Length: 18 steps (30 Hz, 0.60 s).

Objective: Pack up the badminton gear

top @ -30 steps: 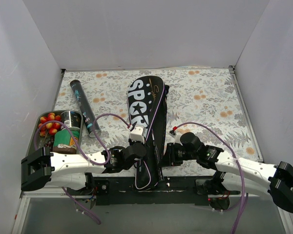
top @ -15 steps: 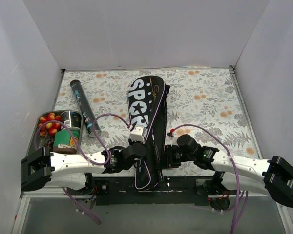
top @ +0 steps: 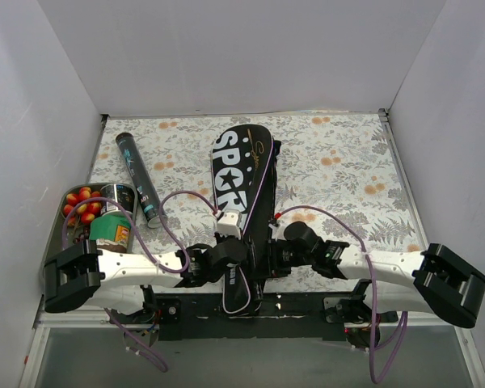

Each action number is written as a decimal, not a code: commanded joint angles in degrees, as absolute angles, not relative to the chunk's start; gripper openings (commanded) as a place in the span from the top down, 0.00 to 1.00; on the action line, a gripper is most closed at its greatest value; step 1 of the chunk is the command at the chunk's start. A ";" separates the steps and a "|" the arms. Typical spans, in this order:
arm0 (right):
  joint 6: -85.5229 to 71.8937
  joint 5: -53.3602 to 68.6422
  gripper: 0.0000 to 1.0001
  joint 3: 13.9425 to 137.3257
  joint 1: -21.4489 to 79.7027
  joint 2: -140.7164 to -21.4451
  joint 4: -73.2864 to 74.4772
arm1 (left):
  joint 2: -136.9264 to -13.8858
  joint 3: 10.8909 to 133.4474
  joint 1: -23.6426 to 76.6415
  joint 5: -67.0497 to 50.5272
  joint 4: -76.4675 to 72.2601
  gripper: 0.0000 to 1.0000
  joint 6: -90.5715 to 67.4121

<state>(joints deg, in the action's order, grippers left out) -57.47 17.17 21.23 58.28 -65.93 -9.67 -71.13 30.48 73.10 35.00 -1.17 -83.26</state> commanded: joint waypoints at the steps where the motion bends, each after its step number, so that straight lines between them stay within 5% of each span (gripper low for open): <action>1: -57.13 18.10 0.92 25.13 58.89 -68.37 -23.38 | -71.98 31.02 74.09 31.64 -9.14 1.00 -85.52; 11: -55.81 16.08 0.92 24.10 59.24 -71.98 -28.99 | -67.33 30.50 74.27 34.80 -6.33 1.00 -87.36; 18: -51.42 18.88 0.70 24.42 60.38 -78.39 -35.06 | -62.06 29.53 74.27 35.25 -6.68 1.00 -87.98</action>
